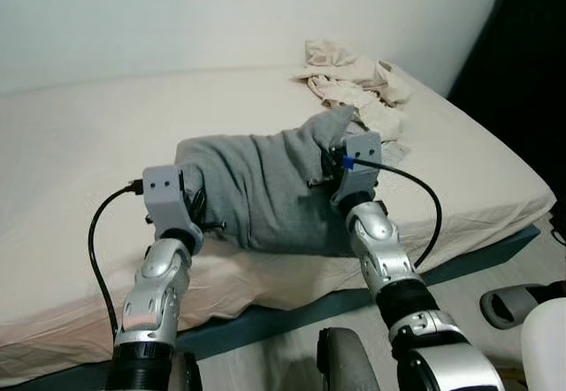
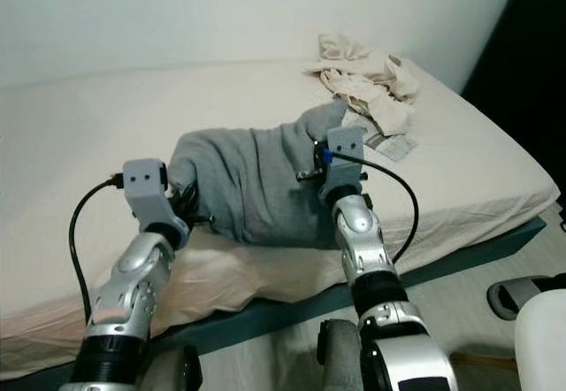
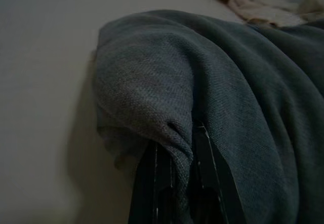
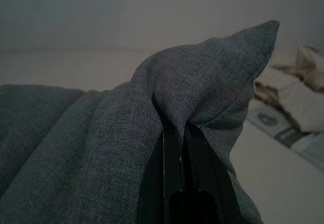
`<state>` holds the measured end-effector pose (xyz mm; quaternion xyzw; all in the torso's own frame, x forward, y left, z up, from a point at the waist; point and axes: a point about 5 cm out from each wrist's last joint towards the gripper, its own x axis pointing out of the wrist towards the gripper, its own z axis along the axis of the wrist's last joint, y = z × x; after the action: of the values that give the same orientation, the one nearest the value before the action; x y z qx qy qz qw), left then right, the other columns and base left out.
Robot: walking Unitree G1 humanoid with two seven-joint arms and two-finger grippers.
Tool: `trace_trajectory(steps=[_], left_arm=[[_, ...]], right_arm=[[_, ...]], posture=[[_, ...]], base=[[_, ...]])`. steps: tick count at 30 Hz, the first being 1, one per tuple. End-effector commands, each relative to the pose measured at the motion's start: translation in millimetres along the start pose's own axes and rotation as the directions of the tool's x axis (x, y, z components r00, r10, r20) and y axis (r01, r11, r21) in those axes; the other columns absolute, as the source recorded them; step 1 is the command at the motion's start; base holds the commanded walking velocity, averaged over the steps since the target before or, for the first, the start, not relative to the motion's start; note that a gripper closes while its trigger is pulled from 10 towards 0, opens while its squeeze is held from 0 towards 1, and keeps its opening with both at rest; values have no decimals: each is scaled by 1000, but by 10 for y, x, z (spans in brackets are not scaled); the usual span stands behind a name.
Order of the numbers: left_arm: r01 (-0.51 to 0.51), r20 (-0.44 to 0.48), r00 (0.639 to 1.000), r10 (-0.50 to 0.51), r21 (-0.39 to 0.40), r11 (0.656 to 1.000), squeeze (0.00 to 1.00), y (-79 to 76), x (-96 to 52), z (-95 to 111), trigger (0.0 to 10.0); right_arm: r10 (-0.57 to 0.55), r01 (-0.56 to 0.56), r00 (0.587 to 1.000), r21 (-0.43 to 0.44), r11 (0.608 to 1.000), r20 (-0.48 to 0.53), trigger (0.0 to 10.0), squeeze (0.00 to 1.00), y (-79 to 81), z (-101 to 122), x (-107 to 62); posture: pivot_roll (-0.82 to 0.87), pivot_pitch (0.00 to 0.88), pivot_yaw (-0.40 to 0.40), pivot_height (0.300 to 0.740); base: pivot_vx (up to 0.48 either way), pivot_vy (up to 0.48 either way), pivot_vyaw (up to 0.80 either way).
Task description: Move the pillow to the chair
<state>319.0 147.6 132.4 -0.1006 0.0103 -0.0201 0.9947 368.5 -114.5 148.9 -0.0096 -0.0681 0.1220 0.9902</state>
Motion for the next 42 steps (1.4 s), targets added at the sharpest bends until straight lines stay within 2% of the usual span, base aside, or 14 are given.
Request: trace_trajectory(steps=[1,7,15,25,42], left_arm=[[49,39,998,-51,51,998,0,-132,10,63,10000],[15,66,998,-22,110,994,0,-68,-10,78,10000],[10,77,997,-20,124,992,0,-43,5,104,10000],[15,76,997,-25,132,991,0,-58,13,87,10000],[-8,86,996,-3,137,990,0,21,19,115,10000]], right_arm=[[89,-89,996,15,996,7,10000,0,157,-22,-33],[95,-95,995,19,995,-2,10000,0,158,-64,-89],[87,-86,996,29,996,-2,10000,0,158,-62,-120],[89,-89,996,22,996,-4,10000,0,139,-42,-120],[91,-91,996,32,995,-1,10000,0,148,-2,-102]], posture=[[-25,25,-69,571],[-30,21,-68,590],[-39,11,-71,630],[-43,5,-67,660],[-40,7,-70,730]], base=[[0,0,0],[0,0,0],[0,0,0],[0,0,0],[0,0,0]])
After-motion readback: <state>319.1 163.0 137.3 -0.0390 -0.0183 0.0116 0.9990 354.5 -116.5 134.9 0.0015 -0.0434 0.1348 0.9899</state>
